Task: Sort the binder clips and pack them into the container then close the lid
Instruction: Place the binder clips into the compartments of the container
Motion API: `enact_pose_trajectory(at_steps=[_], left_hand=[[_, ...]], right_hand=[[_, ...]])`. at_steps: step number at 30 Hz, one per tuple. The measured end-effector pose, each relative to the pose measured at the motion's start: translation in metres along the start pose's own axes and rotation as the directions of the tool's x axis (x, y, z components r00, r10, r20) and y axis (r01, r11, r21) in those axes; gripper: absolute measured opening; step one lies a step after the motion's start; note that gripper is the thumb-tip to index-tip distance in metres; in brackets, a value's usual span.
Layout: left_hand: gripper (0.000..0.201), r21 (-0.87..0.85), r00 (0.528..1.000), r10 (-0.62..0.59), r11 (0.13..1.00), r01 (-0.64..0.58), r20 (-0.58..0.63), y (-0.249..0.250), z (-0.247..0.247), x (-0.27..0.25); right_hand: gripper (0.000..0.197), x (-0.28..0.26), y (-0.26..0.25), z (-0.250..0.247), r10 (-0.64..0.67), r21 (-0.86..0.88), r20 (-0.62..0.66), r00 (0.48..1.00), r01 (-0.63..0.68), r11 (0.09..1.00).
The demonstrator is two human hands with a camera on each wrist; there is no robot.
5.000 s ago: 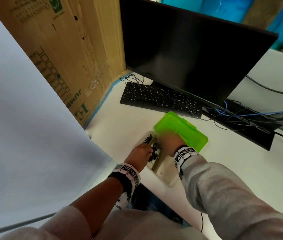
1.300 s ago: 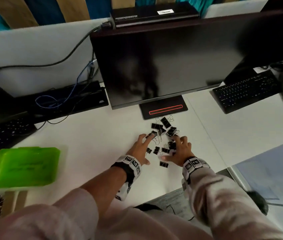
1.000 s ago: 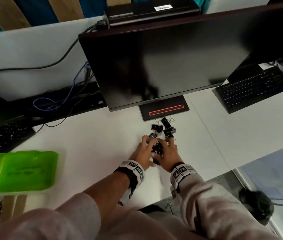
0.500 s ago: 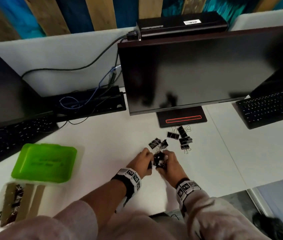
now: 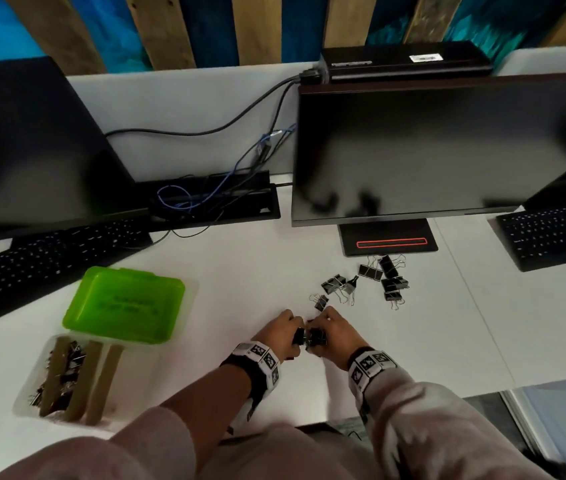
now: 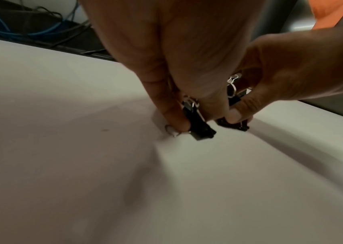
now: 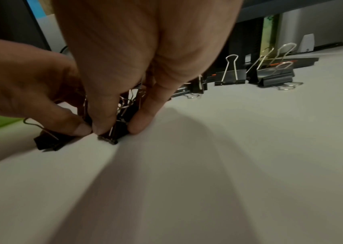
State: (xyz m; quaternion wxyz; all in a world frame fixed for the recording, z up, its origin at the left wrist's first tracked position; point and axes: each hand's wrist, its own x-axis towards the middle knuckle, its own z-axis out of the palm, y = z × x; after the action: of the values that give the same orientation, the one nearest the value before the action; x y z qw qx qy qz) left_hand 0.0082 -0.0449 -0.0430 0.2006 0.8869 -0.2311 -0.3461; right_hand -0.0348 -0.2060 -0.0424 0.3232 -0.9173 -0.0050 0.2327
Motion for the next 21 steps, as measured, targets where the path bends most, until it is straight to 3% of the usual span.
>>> enact_pose_trajectory(at_steps=[5,8,14,17,21], left_hand=[[0.021,-0.142,0.986,-0.081,0.988,0.061,-0.144,-0.036,-0.007,-0.029],[0.016,-0.188,0.951,-0.192,0.971,0.148,-0.242,-0.058,-0.013,-0.047],[0.015,-0.472,0.88,-0.341,0.867,0.16,-0.329,-0.102,-0.009,-0.08],[0.014,-0.568,0.837,-0.42,0.806,0.167,-0.351,-0.11,-0.016,-0.097],[0.009,-0.662,0.743,-0.533,0.731,0.163,-0.405,-0.123,-0.031,-0.117]], right_hand=[[0.028,0.007,-0.031,0.014,-0.054,-0.007,-0.033,0.998,0.054,0.999],[0.026,0.019,-0.051,0.025,-0.063,0.038,-0.036,0.997,0.065,0.997],[0.022,0.039,-0.106,0.041,-0.088,-0.038,0.021,0.996,0.089,0.995],[0.021,0.045,-0.129,0.046,-0.125,-0.069,0.052,0.991,0.128,0.989],[0.021,0.059,-0.165,0.04,-0.204,-0.062,0.065,0.977,0.208,0.976]])
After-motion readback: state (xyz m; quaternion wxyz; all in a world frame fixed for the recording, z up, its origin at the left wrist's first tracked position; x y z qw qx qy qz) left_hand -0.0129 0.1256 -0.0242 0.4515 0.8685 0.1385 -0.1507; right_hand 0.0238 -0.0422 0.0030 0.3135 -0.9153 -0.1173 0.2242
